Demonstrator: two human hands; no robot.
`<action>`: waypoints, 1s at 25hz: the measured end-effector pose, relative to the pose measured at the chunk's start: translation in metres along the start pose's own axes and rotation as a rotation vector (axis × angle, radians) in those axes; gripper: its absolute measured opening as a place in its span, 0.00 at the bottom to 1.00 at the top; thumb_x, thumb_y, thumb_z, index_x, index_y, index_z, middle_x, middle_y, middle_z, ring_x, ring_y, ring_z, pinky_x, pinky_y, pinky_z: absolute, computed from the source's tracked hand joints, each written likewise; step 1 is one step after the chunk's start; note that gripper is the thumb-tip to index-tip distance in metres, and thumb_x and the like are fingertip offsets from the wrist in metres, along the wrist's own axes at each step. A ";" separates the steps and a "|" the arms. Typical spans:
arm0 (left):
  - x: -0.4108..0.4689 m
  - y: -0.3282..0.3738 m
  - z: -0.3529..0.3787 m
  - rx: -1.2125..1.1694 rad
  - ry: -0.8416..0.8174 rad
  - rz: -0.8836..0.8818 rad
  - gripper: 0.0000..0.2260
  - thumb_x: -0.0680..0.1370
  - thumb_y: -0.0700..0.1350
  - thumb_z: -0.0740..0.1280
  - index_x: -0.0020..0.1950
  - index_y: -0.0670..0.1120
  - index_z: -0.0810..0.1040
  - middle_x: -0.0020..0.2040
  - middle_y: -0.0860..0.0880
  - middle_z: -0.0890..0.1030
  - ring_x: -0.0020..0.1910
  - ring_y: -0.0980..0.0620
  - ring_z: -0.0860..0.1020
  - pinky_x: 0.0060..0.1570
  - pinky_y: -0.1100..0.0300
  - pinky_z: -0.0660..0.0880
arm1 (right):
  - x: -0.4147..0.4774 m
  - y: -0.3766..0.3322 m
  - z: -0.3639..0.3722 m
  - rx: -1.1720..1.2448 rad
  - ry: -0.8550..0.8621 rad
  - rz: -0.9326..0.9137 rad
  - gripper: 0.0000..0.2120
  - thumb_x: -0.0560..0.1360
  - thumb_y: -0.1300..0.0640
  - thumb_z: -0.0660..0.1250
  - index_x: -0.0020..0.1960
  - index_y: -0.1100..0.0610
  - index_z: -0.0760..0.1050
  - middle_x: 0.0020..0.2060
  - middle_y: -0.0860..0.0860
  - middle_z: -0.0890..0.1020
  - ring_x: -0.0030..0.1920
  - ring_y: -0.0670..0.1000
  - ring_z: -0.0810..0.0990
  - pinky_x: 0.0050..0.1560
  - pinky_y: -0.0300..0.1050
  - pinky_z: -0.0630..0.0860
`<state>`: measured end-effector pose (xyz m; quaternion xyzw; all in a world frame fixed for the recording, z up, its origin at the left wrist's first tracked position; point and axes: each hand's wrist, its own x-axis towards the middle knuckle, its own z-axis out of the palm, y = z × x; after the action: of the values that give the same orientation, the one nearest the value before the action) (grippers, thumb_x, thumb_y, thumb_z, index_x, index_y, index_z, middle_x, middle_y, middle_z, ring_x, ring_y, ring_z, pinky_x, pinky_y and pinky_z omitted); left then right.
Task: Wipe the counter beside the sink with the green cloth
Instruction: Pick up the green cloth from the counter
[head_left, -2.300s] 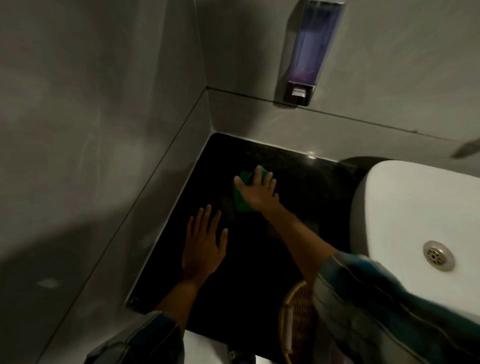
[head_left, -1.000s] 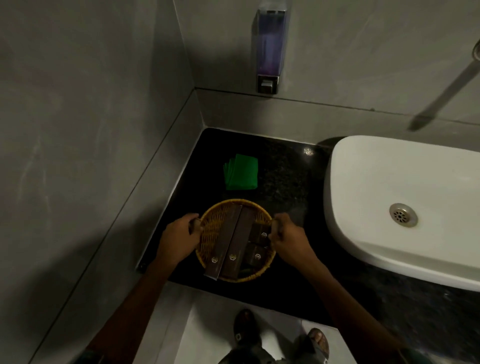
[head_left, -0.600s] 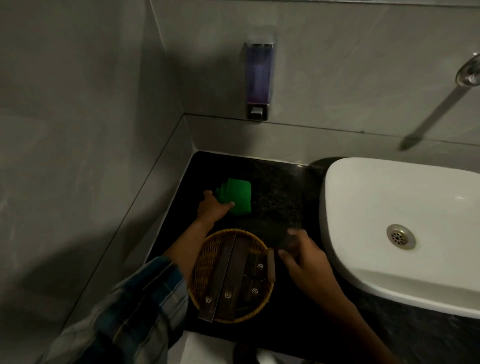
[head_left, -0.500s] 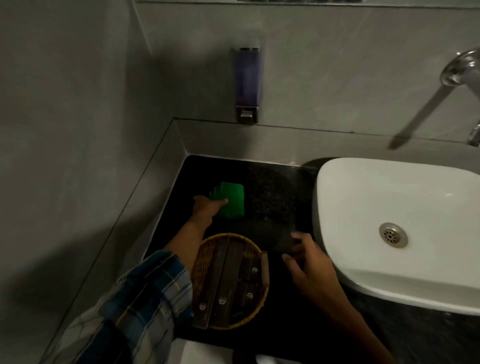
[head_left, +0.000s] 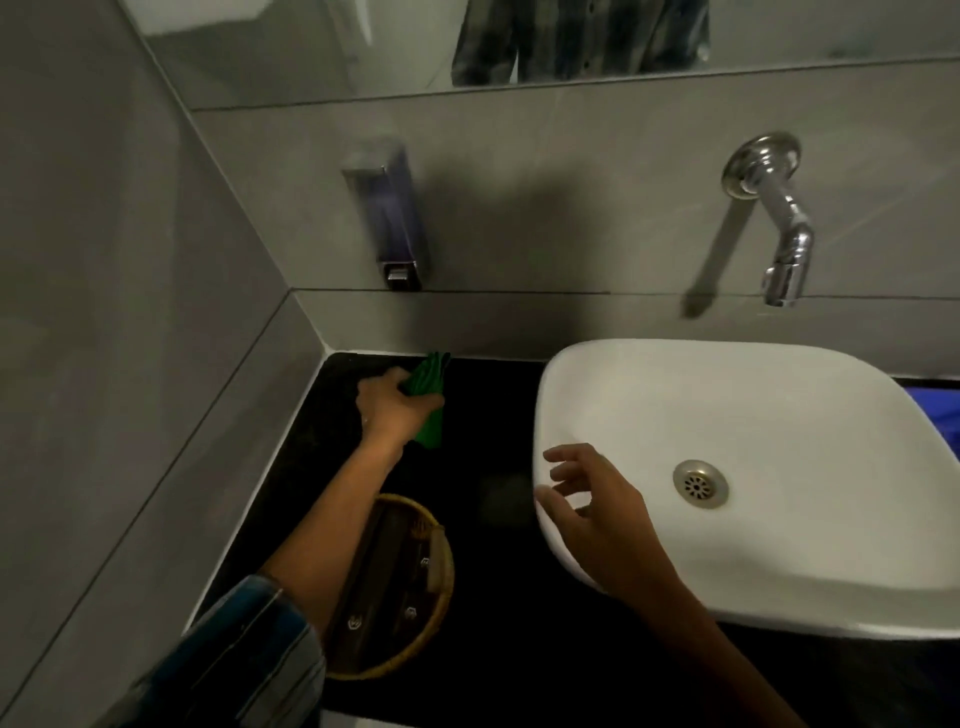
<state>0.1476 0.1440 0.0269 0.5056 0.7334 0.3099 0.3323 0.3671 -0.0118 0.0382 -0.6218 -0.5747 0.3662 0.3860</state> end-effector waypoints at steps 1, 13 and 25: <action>-0.024 0.027 0.005 -0.042 -0.006 0.053 0.17 0.63 0.46 0.80 0.47 0.42 0.81 0.51 0.40 0.83 0.48 0.42 0.83 0.46 0.48 0.83 | 0.000 0.001 -0.020 0.027 0.009 0.010 0.10 0.74 0.55 0.71 0.52 0.46 0.74 0.41 0.43 0.81 0.44 0.39 0.80 0.42 0.29 0.78; -0.260 0.247 0.236 -0.218 -0.686 0.237 0.26 0.64 0.51 0.80 0.59 0.45 0.79 0.60 0.42 0.82 0.56 0.46 0.82 0.53 0.50 0.81 | -0.038 0.110 -0.314 1.196 0.124 0.183 0.15 0.74 0.52 0.67 0.58 0.54 0.82 0.56 0.54 0.85 0.57 0.53 0.83 0.48 0.44 0.82; -0.407 0.203 0.478 0.620 -0.882 0.778 0.25 0.75 0.46 0.68 0.69 0.46 0.64 0.70 0.39 0.65 0.64 0.36 0.73 0.58 0.44 0.72 | -0.145 0.311 -0.427 -0.461 0.178 0.810 0.36 0.74 0.52 0.69 0.75 0.57 0.53 0.67 0.64 0.71 0.65 0.62 0.73 0.62 0.55 0.71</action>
<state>0.7481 -0.1250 -0.0220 0.8852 0.3478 -0.0540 0.3041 0.8752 -0.1947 -0.0545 -0.8944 -0.3169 0.2953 0.1117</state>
